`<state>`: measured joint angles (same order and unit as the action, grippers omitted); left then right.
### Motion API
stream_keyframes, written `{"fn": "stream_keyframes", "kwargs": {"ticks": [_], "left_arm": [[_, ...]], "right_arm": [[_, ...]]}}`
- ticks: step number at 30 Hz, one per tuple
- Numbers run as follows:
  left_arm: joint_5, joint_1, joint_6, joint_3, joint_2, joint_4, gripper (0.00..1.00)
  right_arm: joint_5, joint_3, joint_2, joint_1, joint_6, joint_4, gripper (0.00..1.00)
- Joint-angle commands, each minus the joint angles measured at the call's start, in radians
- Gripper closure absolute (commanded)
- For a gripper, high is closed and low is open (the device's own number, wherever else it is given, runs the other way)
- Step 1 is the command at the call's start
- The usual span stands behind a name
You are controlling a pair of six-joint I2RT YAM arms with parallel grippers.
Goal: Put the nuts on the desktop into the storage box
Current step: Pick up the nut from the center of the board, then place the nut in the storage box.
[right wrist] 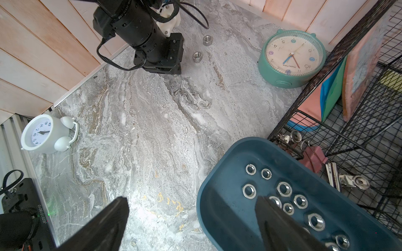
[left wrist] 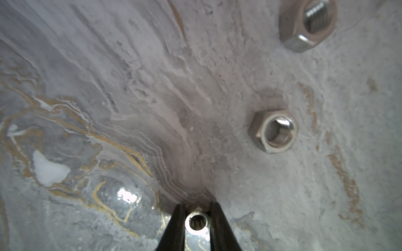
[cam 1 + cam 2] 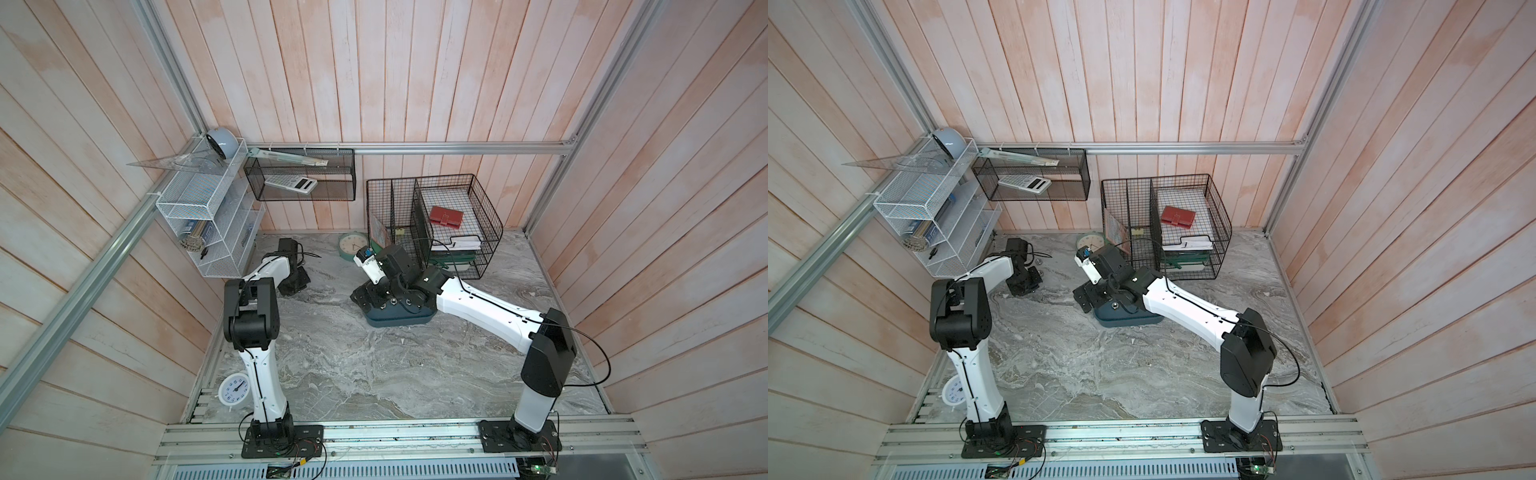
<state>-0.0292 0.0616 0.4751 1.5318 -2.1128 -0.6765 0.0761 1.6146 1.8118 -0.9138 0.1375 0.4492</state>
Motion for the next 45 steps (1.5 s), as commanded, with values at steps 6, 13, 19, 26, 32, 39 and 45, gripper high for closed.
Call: {"fn": "stream_keyframes", "kwargs": {"ticks": [6,13,19,26,32,39,45], "left_arm": [[0.042,-0.027,0.013,-0.013,0.063,-0.064,0.82],[0.041,-0.082,0.040,-0.046,0.163,-0.076,0.82],[0.037,-0.170,0.065,-0.054,0.238,-0.097,0.81],[0.029,-0.312,0.106,-0.048,0.305,-0.115,0.81],[0.032,-0.451,0.143,-0.044,0.300,-0.099,0.80],[0.035,-0.589,0.167,-0.013,0.220,-0.066,0.80],[0.056,-0.639,0.171,0.051,0.123,-0.052,0.80]], "right_arm": [[-0.027,-0.031,-0.042,-0.007,0.017,-0.002,0.02],[-0.067,-0.112,-0.099,-0.004,0.036,-0.027,0.02],[-0.107,-0.235,-0.190,0.009,0.081,-0.050,0.02],[-0.176,-0.377,-0.316,0.022,0.120,-0.035,0.02],[-0.226,-0.470,-0.410,0.028,0.149,-0.019,0.02],[-0.266,-0.526,-0.486,0.029,0.168,-0.003,0.02],[-0.286,-0.557,-0.533,0.030,0.182,0.009,0.02]]}}
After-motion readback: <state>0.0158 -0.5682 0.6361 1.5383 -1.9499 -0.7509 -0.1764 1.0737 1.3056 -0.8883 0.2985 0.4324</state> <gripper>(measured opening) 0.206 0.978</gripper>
